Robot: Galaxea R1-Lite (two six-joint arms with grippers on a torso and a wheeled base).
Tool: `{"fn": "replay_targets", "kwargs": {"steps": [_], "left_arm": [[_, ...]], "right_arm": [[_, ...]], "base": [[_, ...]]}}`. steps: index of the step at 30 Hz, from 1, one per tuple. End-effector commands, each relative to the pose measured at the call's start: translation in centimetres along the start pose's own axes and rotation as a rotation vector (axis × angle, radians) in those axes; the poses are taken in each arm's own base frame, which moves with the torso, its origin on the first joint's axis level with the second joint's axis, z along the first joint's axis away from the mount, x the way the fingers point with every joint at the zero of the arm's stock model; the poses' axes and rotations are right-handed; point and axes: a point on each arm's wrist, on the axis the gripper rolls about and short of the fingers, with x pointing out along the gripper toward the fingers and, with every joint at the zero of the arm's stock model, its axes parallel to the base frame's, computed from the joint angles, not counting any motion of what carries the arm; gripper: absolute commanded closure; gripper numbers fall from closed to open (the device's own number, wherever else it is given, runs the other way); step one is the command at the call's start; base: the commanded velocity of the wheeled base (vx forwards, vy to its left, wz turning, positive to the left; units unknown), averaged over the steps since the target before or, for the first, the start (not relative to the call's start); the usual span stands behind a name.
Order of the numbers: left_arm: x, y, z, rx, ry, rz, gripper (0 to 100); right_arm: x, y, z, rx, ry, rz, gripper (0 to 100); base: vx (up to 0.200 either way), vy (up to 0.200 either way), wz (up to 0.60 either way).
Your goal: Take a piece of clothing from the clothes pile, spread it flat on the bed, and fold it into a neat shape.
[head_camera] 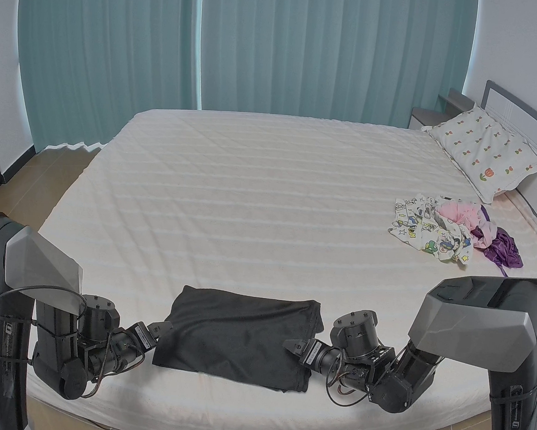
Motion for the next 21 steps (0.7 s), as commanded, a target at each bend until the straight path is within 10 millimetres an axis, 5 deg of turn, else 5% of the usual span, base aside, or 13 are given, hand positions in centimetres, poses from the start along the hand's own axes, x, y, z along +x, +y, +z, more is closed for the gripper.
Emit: {"fn": "replay_targets", "kwargs": {"steps": [1,13,14,21], "left_arm": [[0.0,0.0,0.0,0.0,0.0,0.0,0],[0.0,0.0,0.1,-0.001,-0.002,0.0,0],[0.0,0.0,0.1,-0.001,-0.002,0.0,0],[0.0,0.0,0.1,-0.001,-0.002,0.0,0]], "right_arm": [[0.2,0.1,-1.1,-0.023,0.027,-0.003,0],[-0.6,-0.5,-2.7,-0.086,0.091,0.027,0],[-0.8,-0.5,-3.0,-0.098,0.1,0.025,100],[-2.2,-0.9,-3.3,-0.152,0.128,0.014,100]], "base": [[0.0,0.0,0.0],[0.0,0.0,0.0],[0.0,0.0,0.0],[0.0,0.0,0.0]]}}
